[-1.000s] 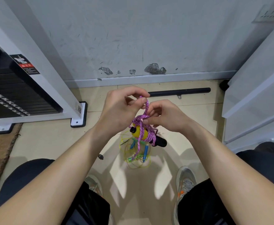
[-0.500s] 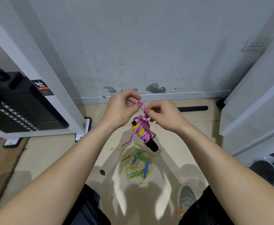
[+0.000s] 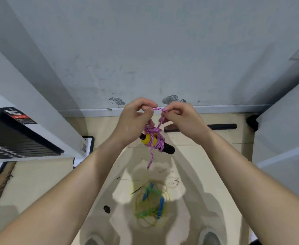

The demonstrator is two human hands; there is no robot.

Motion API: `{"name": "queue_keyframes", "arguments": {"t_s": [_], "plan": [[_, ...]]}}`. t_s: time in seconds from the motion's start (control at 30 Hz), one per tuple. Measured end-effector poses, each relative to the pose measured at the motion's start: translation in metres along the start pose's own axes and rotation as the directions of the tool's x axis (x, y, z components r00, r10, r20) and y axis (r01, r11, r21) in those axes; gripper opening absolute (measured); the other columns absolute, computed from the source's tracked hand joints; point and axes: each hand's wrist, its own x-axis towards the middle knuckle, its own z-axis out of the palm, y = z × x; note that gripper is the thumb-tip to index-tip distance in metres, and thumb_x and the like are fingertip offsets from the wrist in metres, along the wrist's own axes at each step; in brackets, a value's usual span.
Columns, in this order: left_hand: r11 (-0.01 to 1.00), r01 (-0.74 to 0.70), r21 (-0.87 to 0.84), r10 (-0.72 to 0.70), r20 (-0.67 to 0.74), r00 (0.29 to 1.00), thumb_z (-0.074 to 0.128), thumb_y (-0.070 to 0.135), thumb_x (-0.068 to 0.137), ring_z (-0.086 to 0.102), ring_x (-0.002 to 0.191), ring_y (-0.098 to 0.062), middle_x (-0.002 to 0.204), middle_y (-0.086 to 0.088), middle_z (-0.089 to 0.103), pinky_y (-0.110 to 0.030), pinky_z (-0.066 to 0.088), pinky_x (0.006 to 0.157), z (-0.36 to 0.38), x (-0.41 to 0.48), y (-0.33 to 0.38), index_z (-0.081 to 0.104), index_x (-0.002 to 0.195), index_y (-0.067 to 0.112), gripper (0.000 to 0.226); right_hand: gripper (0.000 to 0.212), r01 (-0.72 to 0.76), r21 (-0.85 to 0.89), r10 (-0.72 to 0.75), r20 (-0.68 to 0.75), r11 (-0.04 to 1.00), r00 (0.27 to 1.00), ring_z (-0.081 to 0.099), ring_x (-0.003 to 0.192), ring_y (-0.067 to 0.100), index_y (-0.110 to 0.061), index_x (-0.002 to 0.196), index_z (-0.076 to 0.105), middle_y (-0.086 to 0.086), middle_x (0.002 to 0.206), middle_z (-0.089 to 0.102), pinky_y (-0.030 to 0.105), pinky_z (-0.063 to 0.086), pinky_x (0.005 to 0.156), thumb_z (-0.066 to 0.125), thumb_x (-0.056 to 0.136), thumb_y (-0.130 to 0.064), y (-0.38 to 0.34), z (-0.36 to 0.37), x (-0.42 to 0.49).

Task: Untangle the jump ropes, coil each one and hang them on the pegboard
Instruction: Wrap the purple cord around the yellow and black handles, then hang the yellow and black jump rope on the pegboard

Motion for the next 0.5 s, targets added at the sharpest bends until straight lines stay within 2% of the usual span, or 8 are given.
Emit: {"name": "queue_keyframes", "arguments": {"t_s": [0.1,0.23,0.37,0.5], "plan": [[0.997,0.046,0.065,-0.046,0.014,0.999,0.064,0.009,0.091,0.063,0.062,-0.014,0.076,0.005,0.065,-0.031,0.054,0.064,-0.016,0.037,0.016,0.068,0.100,0.021,0.016,0.015,-0.033,0.060,0.033,-0.002,0.998,0.999,0.072,0.089,0.029,-0.007,0.089,0.063,0.013,0.090,0.073,0.041,0.059,0.077,0.050,0.096,-0.003,-0.031,-0.011,0.026],[0.985,0.113,0.129,-0.123,0.072,0.990,0.070,0.007,0.087,0.067,0.073,-0.013,0.087,-0.004,0.074,-0.024,0.052,0.070,-0.047,0.067,0.079,0.072,0.103,0.017,0.019,0.012,-0.064,0.126,0.070,-0.039,0.990,0.997,0.071,0.085,0.026,-0.006,0.094,0.057,0.013,0.086,0.069,0.034,0.059,0.070,0.048,0.101,-0.006,-0.103,-0.033,0.039],[0.986,0.122,0.111,-0.127,0.043,0.991,0.072,0.005,0.086,0.069,0.073,-0.019,0.087,-0.010,0.073,-0.026,0.053,0.067,-0.087,0.087,0.193,0.074,0.098,0.014,0.015,0.008,-0.032,0.071,0.035,-0.031,0.997,0.999,0.070,0.083,0.027,-0.002,0.103,0.057,0.010,0.081,0.065,0.041,0.061,0.077,0.054,0.102,-0.009,-0.217,-0.060,0.035],[0.991,0.126,0.038,-0.127,0.029,0.992,0.071,0.006,0.088,0.072,0.081,-0.024,0.091,-0.013,0.073,-0.033,0.058,0.075,-0.118,0.088,0.311,0.071,0.103,0.010,0.015,0.013,-0.011,0.016,0.012,-0.052,1.000,0.999,0.070,0.076,0.022,0.001,0.105,0.059,0.012,0.083,0.063,0.040,0.060,0.074,0.055,0.102,-0.011,-0.339,-0.080,0.019]]}}
